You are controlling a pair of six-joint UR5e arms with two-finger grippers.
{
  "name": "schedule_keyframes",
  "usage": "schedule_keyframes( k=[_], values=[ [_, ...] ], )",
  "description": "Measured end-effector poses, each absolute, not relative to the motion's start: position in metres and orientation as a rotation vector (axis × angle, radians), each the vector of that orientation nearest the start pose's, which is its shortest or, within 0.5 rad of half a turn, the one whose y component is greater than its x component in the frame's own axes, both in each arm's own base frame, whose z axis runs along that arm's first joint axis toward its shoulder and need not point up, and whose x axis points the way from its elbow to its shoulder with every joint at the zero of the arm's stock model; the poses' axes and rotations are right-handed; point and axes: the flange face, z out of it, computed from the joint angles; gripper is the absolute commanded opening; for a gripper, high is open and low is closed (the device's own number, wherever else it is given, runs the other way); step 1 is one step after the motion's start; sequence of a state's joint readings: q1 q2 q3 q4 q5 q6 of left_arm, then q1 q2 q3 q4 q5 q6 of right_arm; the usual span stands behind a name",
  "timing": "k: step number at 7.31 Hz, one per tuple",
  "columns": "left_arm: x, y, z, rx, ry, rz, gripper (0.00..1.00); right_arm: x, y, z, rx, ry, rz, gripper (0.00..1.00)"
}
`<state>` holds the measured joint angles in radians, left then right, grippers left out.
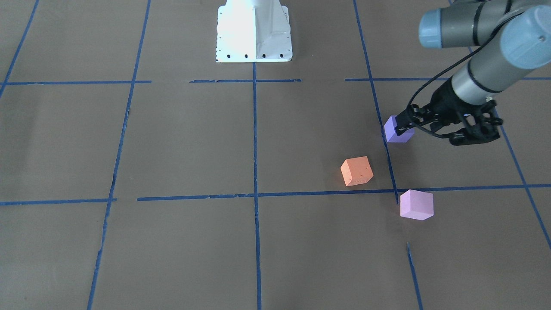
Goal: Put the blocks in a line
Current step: 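Move the left gripper down over the orange cube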
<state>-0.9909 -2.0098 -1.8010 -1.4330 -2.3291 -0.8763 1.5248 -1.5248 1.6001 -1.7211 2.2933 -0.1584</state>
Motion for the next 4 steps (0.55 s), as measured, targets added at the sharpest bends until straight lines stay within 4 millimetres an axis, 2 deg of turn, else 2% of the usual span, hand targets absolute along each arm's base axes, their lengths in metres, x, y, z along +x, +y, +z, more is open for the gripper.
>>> schedule_keyframes(
  k=[2,4],
  values=[
    [0.347,-0.549,0.312,-0.156,0.843,-0.049,1.0,0.044,-0.507,0.639,-0.031,-0.726,-0.168,1.0],
    [0.384,-0.56,0.317,-0.183,0.806,-0.041,1.0,0.044,-0.507,0.64,-0.031,-0.726,-0.168,1.0]
  ],
)
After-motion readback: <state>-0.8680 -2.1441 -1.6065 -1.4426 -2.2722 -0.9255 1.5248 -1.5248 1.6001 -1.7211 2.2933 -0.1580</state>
